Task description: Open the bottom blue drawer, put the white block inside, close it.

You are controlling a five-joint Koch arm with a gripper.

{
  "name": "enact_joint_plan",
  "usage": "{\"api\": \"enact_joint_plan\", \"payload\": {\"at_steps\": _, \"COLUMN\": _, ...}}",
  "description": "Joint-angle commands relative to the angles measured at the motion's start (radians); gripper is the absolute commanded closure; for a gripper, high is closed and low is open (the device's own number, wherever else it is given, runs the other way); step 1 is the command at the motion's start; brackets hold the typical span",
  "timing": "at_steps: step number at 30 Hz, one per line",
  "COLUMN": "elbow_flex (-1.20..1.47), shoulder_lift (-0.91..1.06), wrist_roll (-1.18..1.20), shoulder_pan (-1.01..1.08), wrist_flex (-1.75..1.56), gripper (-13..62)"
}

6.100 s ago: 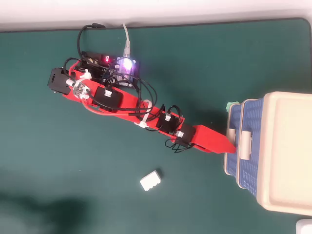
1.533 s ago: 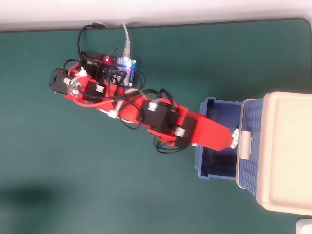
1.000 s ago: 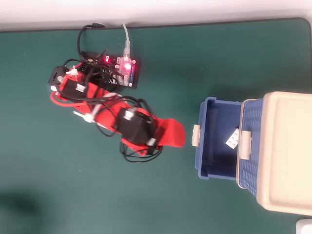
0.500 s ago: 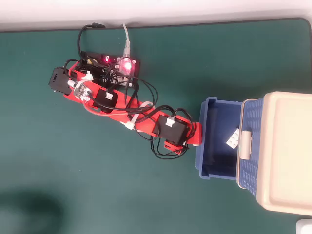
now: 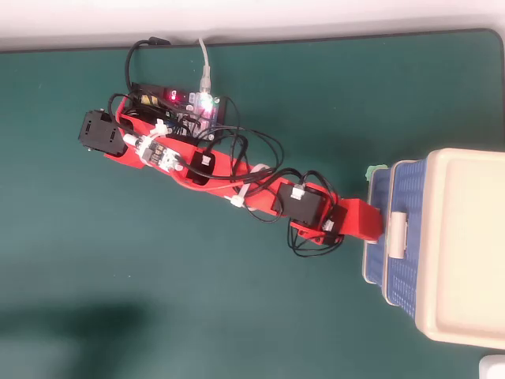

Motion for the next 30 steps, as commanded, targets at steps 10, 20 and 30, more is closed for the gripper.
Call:
{"api": "enact_joint_plan", "payload": {"at_steps": 10, "elbow_flex": -0.054, "shoulder_lift": 0.262, "wrist_roll": 0.028, "shoulder_pan": 0.06, "wrist_flex": 0.434, "gripper": 14.9}}
{"api": "enact_joint_plan", "payload": {"at_steps": 20, "elbow_flex": 0.497, "shoulder_lift": 0.913, "wrist_roll": -0.354, "shoulder_pan": 0.647, "wrist_flex": 0.686, "gripper": 15.4}}
{"api": "enact_joint_plan", "payload": {"at_steps": 30, "elbow_flex": 1.655, "shoulder_lift": 1.394, "wrist_roll": -0.959, "shoulder_pan": 1.143, "wrist_flex": 0.357, "gripper": 15.5}}
